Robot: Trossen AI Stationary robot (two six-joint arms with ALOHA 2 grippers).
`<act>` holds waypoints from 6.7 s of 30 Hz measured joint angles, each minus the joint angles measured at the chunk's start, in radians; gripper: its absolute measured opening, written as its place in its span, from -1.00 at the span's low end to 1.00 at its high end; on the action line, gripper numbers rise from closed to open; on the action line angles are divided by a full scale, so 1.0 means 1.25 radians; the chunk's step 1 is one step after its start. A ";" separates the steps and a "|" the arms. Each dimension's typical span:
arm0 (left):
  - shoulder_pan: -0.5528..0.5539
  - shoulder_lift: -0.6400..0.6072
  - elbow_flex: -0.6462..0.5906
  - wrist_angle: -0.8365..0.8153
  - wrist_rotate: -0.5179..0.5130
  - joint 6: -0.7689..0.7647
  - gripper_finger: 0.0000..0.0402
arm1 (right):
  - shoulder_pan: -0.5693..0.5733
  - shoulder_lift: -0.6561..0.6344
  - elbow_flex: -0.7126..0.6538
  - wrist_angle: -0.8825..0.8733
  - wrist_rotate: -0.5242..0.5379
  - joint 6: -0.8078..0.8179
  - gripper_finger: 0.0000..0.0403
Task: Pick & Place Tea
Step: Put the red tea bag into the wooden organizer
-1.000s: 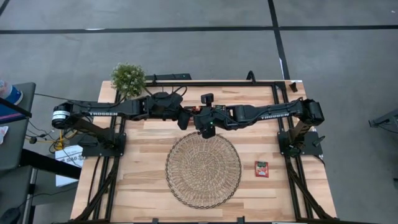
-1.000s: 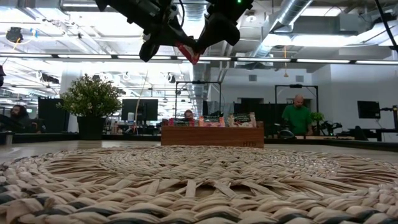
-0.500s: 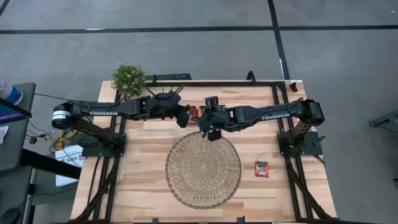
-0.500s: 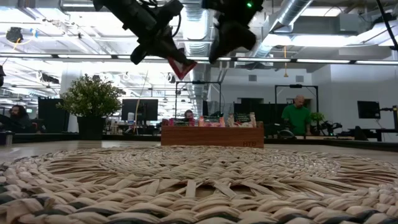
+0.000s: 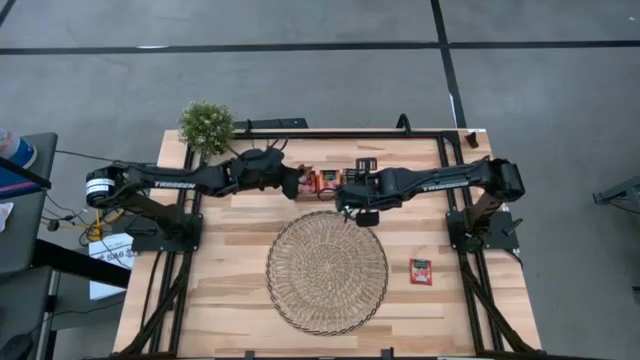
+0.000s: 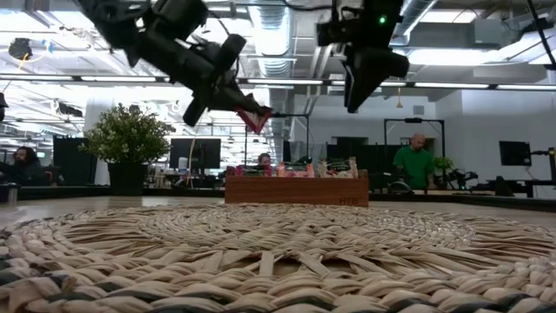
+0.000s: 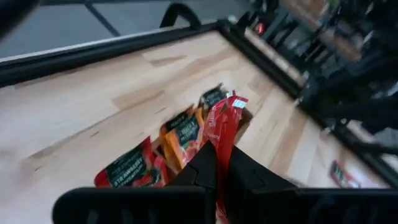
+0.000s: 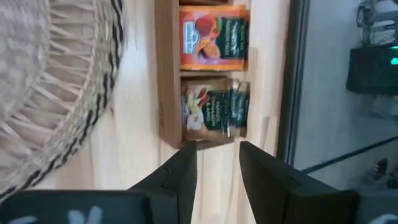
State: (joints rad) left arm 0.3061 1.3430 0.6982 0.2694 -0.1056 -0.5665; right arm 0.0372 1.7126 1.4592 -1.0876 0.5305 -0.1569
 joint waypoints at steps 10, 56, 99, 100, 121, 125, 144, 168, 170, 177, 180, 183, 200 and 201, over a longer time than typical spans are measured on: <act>-0.002 0.047 -0.084 0.140 -0.036 -0.062 -1.00 | -0.010 -0.178 -0.091 0.093 -0.028 0.045 -0.44; -0.037 0.215 -0.055 0.223 -0.156 0.106 -1.00 | -0.011 -0.230 -0.138 0.129 -0.028 0.062 -0.44; -0.035 0.187 -0.055 0.223 -0.251 0.285 -0.56 | -0.009 -0.230 -0.138 0.129 -0.030 0.064 -0.44; -0.035 0.172 -0.055 0.221 -0.251 0.283 -0.56 | -0.009 -0.230 -0.138 0.128 -0.031 0.064 -0.44; -0.069 -0.422 -0.055 -0.329 -0.093 -0.002 -0.56 | 0.165 -0.268 -0.138 -0.245 -0.434 0.212 -0.44; -0.069 -0.430 -0.055 -0.376 -0.092 -0.009 -0.56 | 0.267 -0.290 -0.148 -0.242 -0.441 0.258 -0.44; -0.069 -0.405 -0.055 -0.383 -0.093 -0.023 -0.56 | 0.460 -0.353 -0.524 0.056 -0.428 0.609 -0.44; -0.069 -0.405 -0.055 -0.385 -0.094 -0.014 -0.56 | 0.464 -0.174 -0.559 0.151 -0.376 0.657 -0.44; -0.069 -0.405 -0.055 -0.385 -0.094 -0.014 -0.56 | 0.464 -0.174 -0.559 0.151 -0.358 0.657 -0.44; -0.069 -0.405 -0.055 -0.385 -0.092 -0.014 -0.56 | 0.455 -0.175 -0.600 0.181 -0.359 0.680 -0.44; -0.069 -0.405 -0.055 -0.385 -0.092 -0.014 -0.56 | 0.456 -0.180 -0.634 0.214 -0.378 0.699 -0.44; -0.069 -0.405 -0.055 -0.385 -0.092 -0.014 -0.56 | 0.455 -0.180 -0.647 0.223 -0.381 0.700 -0.44; -0.069 -0.405 -0.055 -0.385 -0.090 0.012 -0.56 | 0.455 -0.178 -0.649 0.258 -0.396 0.700 -0.49; -0.069 -0.405 -0.055 -0.385 -0.090 0.015 -0.56 | 0.455 -0.178 -0.649 0.260 -0.399 0.700 -0.51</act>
State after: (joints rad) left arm 0.2199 0.8371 0.6300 -0.2119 -0.2176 -0.5477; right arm 0.6060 1.4899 0.6476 -0.7623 0.0312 0.7177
